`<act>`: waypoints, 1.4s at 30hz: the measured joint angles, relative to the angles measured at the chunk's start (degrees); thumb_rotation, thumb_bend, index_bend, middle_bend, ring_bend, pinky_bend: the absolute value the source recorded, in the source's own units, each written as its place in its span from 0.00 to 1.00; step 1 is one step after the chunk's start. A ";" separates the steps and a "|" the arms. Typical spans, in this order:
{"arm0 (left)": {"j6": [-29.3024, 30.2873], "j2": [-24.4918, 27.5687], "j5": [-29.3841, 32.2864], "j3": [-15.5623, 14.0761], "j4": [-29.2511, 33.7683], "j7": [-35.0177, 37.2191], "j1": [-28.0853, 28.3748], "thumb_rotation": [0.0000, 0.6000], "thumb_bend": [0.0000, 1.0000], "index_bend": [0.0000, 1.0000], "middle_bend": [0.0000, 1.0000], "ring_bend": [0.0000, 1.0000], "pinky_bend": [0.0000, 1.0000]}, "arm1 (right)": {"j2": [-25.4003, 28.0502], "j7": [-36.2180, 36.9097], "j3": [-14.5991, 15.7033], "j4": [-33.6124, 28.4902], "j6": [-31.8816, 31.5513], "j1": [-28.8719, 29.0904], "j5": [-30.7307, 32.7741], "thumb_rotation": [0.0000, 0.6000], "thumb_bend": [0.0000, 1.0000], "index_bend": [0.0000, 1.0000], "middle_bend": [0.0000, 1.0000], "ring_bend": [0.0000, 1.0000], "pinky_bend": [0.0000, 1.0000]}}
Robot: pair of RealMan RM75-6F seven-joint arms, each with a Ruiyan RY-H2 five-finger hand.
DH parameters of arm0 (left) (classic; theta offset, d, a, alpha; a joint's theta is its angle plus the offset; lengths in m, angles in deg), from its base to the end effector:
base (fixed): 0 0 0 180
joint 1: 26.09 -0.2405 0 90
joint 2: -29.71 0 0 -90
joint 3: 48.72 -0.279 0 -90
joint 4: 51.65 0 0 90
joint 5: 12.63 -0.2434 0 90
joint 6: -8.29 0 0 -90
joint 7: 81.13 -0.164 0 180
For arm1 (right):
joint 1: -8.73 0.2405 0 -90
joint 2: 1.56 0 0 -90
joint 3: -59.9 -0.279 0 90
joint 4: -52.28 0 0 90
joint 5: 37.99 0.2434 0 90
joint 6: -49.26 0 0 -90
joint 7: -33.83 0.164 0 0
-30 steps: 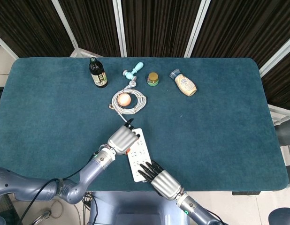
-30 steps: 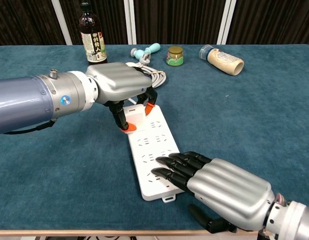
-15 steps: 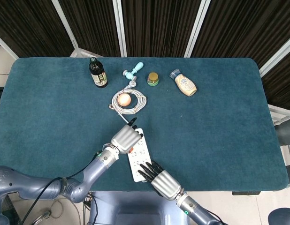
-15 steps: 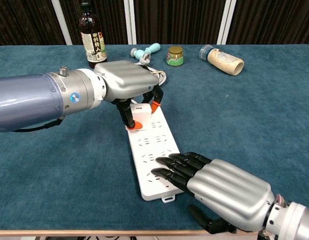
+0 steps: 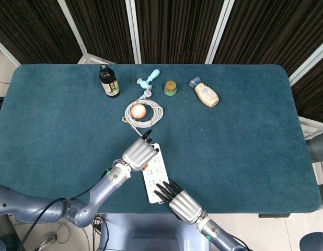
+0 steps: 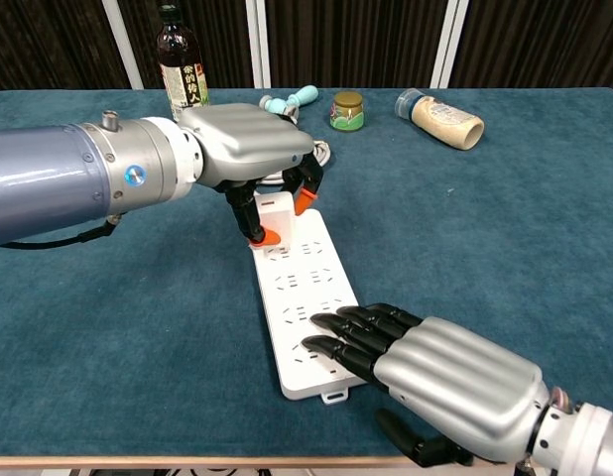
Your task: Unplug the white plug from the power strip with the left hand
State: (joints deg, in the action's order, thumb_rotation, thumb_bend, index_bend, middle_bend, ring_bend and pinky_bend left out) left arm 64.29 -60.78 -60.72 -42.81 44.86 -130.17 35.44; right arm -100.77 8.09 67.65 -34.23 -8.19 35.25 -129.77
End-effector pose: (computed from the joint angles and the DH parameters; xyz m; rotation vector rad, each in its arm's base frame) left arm -0.0370 0.3535 -0.0933 -2.2094 -0.5080 -0.7631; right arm -0.1696 -0.1877 -0.1491 2.3223 -0.8061 0.9188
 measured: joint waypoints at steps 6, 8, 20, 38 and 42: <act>0.62 0.37 -0.05 1.33 0.91 0.89 0.23 1.00 0.37 0.72 0.80 0.29 0.07 | 0.30 -0.18 -0.13 -0.46 -0.22 -0.08 0.01 1.00 0.71 0.04 0.01 0.02 0.07; 1.04 0.61 -0.17 2.14 1.34 1.26 0.39 1.00 0.37 0.72 0.80 0.29 0.07 | 0.41 -0.40 -0.23 -0.68 -0.34 -0.06 -0.08 1.00 0.71 0.04 0.01 0.02 0.07; 3.79 3.55 -1.52 2.70 2.08 2.76 -0.74 1.00 0.37 0.72 0.80 0.29 0.07 | 0.76 -1.64 -3.42 -1.39 -4.08 -0.17 -0.49 1.00 0.70 0.04 0.01 0.02 0.07; 4.67 5.30 -2.72 -3.01 -5.58 8.01 -7.41 1.00 0.36 0.62 0.71 0.29 0.07 | 8.86 -1.93 -12.58 -8.48 -13.54 -1.63 1.58 1.00 0.61 0.04 0.01 0.02 0.07; 4.36 4.72 -1.81 -3.74 -7.84 8.55 -8.56 1.00 0.32 0.55 0.61 0.29 0.07 | 10.75 -1.41 -12.65 -9.16 -14.49 -2.35 2.01 1.00 0.61 0.04 0.01 0.02 0.06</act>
State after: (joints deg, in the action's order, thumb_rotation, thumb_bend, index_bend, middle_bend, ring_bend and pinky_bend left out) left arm 68.66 -56.06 -62.53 -46.55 37.02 -121.62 26.88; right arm -90.02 6.68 55.00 -43.38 -22.68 32.90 -127.75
